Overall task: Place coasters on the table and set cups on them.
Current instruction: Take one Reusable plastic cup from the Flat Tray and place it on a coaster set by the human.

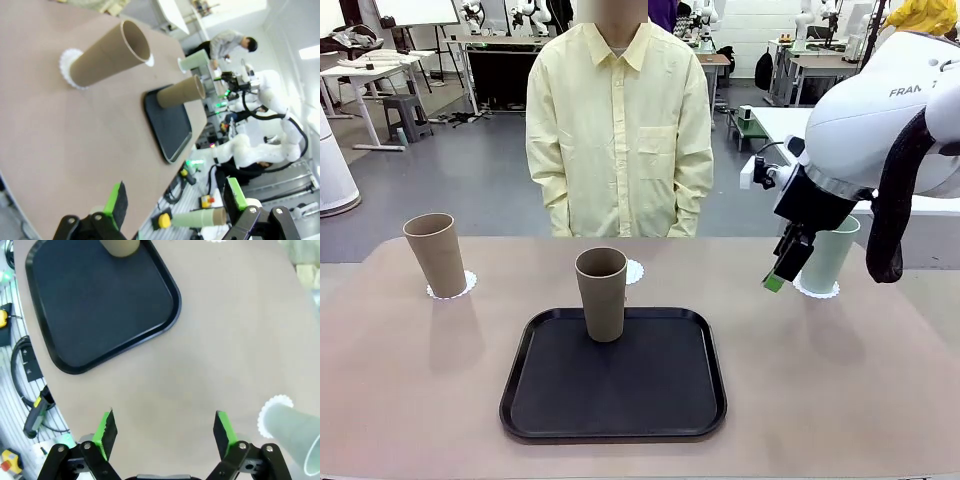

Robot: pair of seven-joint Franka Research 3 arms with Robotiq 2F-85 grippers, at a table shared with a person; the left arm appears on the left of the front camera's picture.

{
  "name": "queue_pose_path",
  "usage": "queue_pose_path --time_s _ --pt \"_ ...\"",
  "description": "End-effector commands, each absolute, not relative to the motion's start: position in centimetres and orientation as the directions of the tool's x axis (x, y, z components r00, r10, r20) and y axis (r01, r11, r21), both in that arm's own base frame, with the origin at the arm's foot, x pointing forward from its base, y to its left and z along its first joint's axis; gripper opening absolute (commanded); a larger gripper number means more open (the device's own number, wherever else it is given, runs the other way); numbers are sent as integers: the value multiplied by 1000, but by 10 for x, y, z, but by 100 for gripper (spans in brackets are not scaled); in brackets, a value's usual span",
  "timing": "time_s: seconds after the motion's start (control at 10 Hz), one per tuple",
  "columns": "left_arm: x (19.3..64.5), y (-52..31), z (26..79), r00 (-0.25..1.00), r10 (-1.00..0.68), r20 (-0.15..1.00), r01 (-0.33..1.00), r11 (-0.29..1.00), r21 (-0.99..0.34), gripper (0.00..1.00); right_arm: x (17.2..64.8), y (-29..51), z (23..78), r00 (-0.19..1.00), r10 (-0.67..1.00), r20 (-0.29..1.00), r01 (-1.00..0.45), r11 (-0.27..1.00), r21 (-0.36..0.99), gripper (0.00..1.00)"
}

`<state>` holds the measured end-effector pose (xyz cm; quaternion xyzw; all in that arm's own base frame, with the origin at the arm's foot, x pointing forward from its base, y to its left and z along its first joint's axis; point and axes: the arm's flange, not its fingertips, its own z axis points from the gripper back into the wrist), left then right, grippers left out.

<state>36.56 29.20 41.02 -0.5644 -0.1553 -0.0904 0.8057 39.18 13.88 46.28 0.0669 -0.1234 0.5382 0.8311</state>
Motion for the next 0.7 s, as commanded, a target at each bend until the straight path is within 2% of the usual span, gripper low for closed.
queue_pose_path --time_s 0.0,0.4,0.5,0.6 --pt "364 294 413 936 36 350 317 346 -883 100 383 150 466 371 885 281 -913 403 -67 100" --pt "364 294 413 936 36 350 317 346 -883 100 385 151 472 357 887 292 -922 385 -43 100" --pt "364 294 413 936 36 350 317 346 -883 100 395 153 465 138 911 389 -986 162 -29 100" --pt "364 294 413 936 36 350 317 346 -883 100 410 160 452 -45 858 512 -998 -16 -61 100"
